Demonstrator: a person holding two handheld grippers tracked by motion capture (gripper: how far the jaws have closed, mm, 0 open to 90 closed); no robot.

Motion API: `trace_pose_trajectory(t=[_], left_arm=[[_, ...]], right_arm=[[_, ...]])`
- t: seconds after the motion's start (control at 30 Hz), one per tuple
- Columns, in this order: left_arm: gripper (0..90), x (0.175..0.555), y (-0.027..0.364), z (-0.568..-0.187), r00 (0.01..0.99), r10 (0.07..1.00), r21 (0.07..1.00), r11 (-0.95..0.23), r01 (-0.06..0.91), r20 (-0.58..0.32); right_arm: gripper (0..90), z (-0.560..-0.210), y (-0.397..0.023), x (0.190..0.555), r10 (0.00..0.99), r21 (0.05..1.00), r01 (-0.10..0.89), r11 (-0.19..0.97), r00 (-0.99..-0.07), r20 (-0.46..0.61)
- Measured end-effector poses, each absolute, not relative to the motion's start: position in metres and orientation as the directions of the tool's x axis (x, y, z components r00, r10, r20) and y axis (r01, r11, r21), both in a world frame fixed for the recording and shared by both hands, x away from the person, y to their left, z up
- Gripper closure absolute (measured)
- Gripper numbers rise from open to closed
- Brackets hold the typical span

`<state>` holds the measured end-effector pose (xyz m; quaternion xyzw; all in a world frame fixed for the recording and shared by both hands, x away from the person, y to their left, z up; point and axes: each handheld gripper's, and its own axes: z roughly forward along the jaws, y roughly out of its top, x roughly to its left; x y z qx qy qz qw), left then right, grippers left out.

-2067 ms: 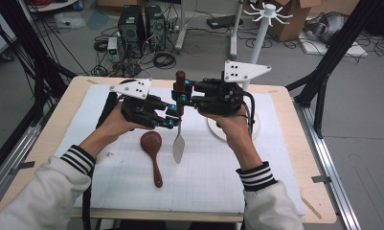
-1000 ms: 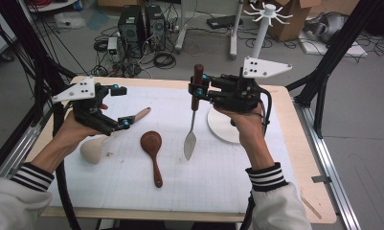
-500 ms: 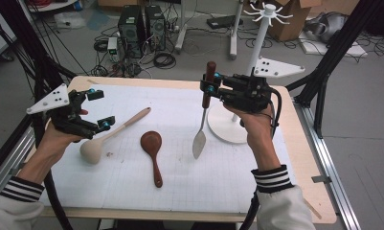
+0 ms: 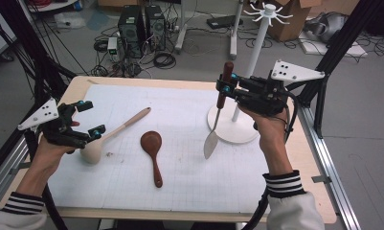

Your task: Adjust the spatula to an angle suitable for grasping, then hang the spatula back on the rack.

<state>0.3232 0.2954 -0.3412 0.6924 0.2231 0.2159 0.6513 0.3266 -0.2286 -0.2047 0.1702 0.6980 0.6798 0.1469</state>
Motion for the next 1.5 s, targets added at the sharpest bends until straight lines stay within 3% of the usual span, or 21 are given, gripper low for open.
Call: trace_pose_trajectory(t=[0.93,1.4,1.5], left_arm=[[1.7,0.320,0.299,-0.348,0.801,0.598,0.998,-0.065,0.019,0.023],[1.7,0.316,0.297,-0.371,0.799,0.602,0.997,-0.072,0.034,0.016],[1.7,0.315,0.297,-0.375,0.790,0.612,0.996,-0.078,0.042,0.015]], right_arm=[[73.2,-0.205,-0.238,0.322,0.462,0.999,0.034,0.005,-0.886,0.028],[73.2,-0.198,-0.248,0.317,0.562,0.999,0.047,-0.006,-0.826,0.042],[73.2,-0.193,-0.254,0.317,0.631,0.998,0.063,-0.013,-0.774,0.057]])
